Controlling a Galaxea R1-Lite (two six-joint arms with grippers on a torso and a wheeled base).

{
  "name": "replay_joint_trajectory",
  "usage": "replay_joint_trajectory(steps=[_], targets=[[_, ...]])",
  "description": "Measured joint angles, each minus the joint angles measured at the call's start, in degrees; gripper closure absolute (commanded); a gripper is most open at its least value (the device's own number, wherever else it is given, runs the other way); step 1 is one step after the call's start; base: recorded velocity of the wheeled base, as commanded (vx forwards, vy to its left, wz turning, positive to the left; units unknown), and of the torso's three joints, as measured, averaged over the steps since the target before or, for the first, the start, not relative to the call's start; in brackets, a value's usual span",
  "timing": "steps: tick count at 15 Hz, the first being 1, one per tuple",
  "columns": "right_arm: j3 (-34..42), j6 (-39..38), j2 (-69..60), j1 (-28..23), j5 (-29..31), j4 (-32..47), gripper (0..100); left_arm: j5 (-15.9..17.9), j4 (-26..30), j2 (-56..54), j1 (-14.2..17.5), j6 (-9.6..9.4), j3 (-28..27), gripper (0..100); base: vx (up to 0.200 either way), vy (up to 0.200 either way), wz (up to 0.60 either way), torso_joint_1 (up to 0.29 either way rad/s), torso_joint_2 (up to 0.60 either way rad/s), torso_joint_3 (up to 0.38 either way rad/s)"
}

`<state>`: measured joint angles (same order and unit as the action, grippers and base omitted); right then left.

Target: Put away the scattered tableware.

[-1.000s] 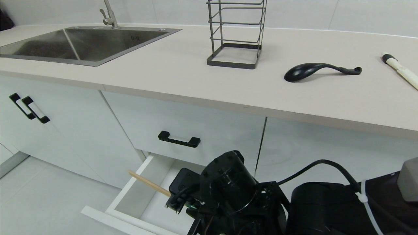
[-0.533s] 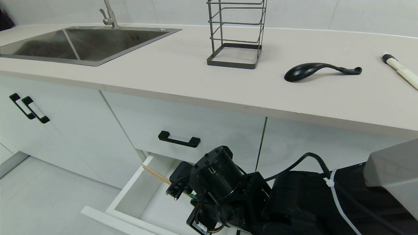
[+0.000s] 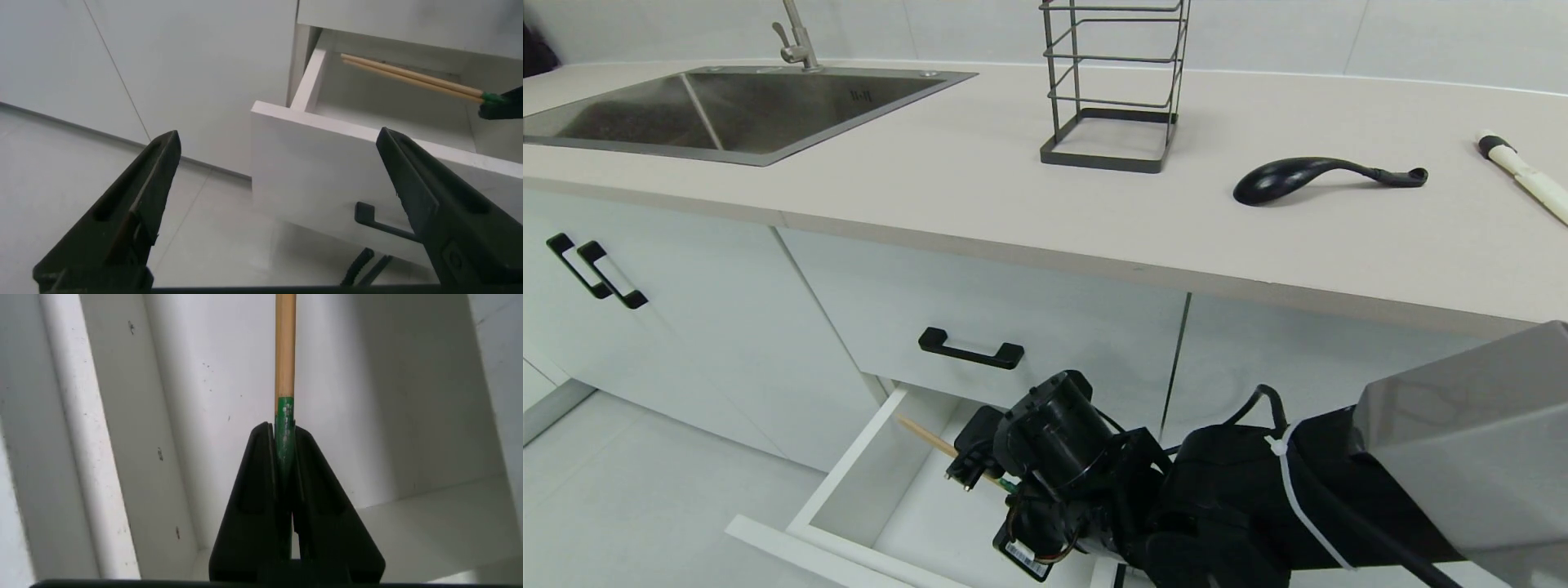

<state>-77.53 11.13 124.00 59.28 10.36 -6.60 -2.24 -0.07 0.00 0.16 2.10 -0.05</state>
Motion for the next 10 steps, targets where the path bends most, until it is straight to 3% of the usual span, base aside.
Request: replay_joint_trajectory(steps=[10], targets=[[-2.04,0.26,4.52,-1.02,0.09,0.02,100,0.00,0.00,0.00,0.00,0.00,0.00,0,0.000,0.000,0.00,0.000,0.00,0.000]])
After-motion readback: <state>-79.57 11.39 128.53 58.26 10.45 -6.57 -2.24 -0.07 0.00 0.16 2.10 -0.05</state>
